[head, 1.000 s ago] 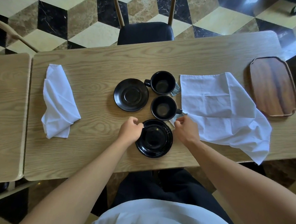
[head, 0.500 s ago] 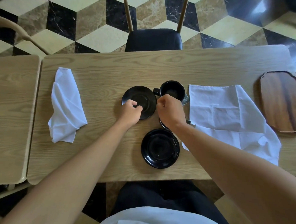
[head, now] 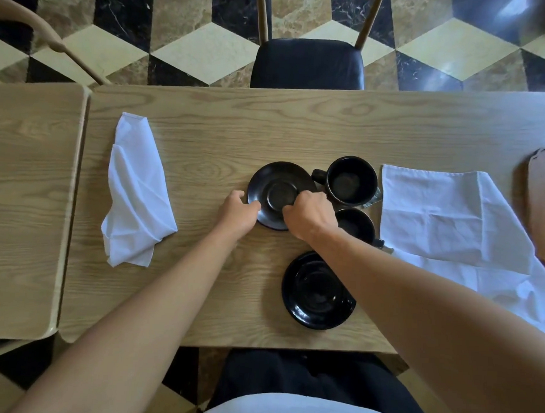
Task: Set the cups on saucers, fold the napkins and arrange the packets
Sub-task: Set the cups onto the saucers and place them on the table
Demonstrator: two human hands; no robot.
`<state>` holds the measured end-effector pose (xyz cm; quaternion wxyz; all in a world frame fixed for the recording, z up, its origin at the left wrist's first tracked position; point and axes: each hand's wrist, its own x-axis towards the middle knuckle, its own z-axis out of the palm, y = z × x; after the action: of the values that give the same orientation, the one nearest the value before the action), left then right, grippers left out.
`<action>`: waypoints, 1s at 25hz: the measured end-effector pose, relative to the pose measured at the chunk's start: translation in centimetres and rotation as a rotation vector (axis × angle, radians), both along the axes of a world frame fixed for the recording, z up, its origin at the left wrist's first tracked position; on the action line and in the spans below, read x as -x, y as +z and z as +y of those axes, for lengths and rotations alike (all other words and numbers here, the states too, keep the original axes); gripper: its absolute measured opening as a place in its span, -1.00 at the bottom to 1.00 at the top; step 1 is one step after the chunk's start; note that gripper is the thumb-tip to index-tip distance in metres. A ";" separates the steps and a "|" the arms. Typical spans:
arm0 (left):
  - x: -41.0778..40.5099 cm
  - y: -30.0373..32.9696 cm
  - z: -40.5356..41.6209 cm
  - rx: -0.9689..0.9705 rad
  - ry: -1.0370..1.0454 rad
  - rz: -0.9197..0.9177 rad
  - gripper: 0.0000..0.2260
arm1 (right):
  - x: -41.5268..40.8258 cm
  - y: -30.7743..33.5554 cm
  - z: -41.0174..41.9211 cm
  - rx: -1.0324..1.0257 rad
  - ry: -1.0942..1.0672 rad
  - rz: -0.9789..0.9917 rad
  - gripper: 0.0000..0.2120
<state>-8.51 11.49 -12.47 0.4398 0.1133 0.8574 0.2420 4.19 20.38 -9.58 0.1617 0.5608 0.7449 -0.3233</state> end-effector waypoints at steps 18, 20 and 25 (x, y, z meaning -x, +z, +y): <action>8.2 -0.6 8.5 -0.057 0.107 0.155 -0.80 | 9.2 -2.6 10.0 -0.120 -0.064 0.142 -0.74; 7.6 -0.3 10.7 -0.071 0.110 0.113 -0.77 | 8.2 -2.5 13.2 -0.133 -0.012 0.116 -0.76; 4.0 -0.4 15.2 -0.145 0.097 0.065 -0.81 | 4.1 -2.7 20.0 -0.177 -0.022 0.116 -0.92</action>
<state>-12.52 26.72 -12.83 0.3903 0.1110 0.8558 0.3208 0.06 40.42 -12.28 0.0647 0.5613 0.7726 -0.2896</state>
